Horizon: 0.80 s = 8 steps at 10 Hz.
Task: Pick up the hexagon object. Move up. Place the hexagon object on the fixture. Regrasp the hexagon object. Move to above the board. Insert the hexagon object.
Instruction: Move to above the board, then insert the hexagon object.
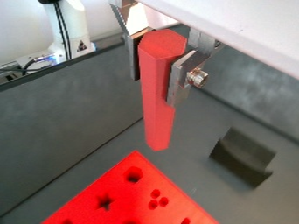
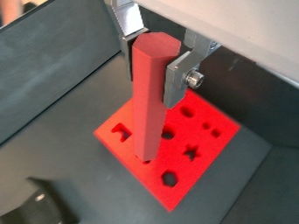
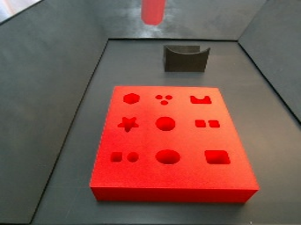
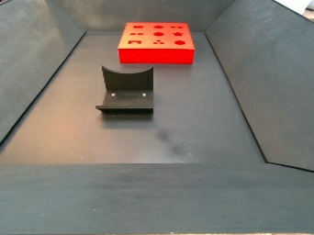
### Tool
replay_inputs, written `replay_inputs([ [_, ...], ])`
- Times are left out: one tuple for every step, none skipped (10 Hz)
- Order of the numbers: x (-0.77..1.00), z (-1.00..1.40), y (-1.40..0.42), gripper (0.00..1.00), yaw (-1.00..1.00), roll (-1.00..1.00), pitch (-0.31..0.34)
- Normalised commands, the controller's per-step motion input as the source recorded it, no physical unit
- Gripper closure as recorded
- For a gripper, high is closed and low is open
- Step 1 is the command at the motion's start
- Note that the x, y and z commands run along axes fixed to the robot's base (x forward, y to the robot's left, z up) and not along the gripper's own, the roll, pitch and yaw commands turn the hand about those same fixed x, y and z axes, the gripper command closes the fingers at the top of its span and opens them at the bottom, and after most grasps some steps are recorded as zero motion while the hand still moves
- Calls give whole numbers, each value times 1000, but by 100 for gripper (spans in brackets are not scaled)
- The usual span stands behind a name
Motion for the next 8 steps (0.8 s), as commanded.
replay_inputs([
  [-59,-2,23,100,-49,-488,-30],
  [-44,-2,15,100,-25,-289,-27],
  [-35,0,15,100,-21,-224,-29],
  [-51,-394,51,100,-763,-101,0],
  [0,-440,0,100,-877,-131,0],
  [0,-406,-23,100,-874,-173,-94],
  [0,-420,-14,100,-831,-214,-137],
  [0,-457,0,100,-800,-237,-110],
])
